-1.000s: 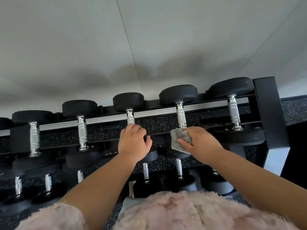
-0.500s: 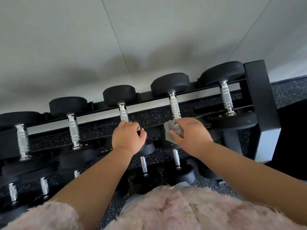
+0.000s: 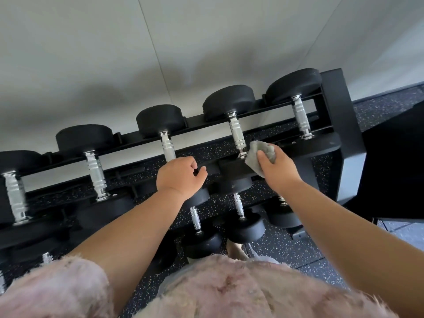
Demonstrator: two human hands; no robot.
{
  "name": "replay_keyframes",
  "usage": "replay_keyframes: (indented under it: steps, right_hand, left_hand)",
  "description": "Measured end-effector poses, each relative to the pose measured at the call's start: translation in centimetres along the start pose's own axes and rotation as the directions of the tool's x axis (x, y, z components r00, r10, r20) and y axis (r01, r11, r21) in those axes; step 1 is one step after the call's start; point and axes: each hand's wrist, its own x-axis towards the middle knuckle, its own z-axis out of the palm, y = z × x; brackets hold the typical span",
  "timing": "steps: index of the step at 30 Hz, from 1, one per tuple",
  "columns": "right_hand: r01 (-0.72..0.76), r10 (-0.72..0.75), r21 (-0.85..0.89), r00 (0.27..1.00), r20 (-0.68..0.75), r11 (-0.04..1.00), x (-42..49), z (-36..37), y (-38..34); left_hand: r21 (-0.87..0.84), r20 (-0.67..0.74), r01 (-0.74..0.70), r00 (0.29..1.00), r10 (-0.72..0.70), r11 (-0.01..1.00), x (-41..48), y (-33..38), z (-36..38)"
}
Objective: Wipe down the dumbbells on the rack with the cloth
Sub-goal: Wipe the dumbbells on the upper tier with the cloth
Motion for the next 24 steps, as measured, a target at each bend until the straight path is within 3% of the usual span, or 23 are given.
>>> replay_keyframes:
  steps: [3,5,7,9,11,14,16,18,20,22,24]
  right_hand:
    - [0.163,-0.167,-0.214,0.986,-0.003,0.963,-1.5,2.8,-1.3]
    - [0.316,-0.336,-0.420,0.941,0.028,0.851,-2.2,4.5,-1.3]
    - [0.375,-0.404,-0.477,0.914,0.045,0.795,-2.0,4.8,-0.6]
    - [0.342,-0.352,-0.321,0.936,0.027,0.883,-1.7,3.8,0.3]
    - [0.217,-0.219,-0.068,0.976,-0.015,0.974,-1.3,2.3,0.5]
    - [-0.080,0.080,0.170,0.997,0.007,0.982,0.2,1.0,0.4]
    - [-0.147,0.151,0.181,0.989,-0.006,0.972,0.9,0.5,0.1]
    - [-0.053,0.059,0.121,0.997,-0.050,0.991,0.7,0.7,0.0]
    - [0.122,-0.122,-0.065,0.992,-0.004,0.990,-0.4,1.7,0.0]
    - [0.371,-0.365,-0.332,0.927,0.084,0.867,-0.9,2.9,0.7]
    - [0.538,-0.527,-0.397,0.837,0.148,0.743,0.2,2.7,2.0]
  left_hand:
    - [0.040,-0.037,0.005,0.999,-0.004,0.999,0.0,0.2,0.1]
    - [0.083,-0.052,0.006,0.999,-0.002,0.997,0.1,0.4,0.2]
    - [0.101,-0.051,0.007,0.999,-0.002,0.995,0.2,0.5,0.4]
    - [0.109,-0.050,0.012,0.999,-0.007,0.994,0.1,0.6,0.5]
    - [0.108,-0.045,0.020,0.999,-0.015,0.994,0.0,0.6,0.4]
    - [0.087,-0.016,0.026,1.000,-0.024,0.996,0.2,0.5,0.3]
    - [0.076,-0.010,0.033,0.999,-0.032,0.997,0.3,0.5,0.2]
    - [0.073,-0.022,0.052,0.999,-0.050,0.996,0.3,0.5,0.2]
    - [0.076,-0.043,0.063,0.997,-0.060,0.995,0.3,0.5,0.4]
    - [0.100,-0.056,0.089,0.995,-0.084,0.991,0.4,0.7,0.6]
    - [0.153,-0.072,0.144,0.988,-0.135,0.978,0.5,1.3,0.7]
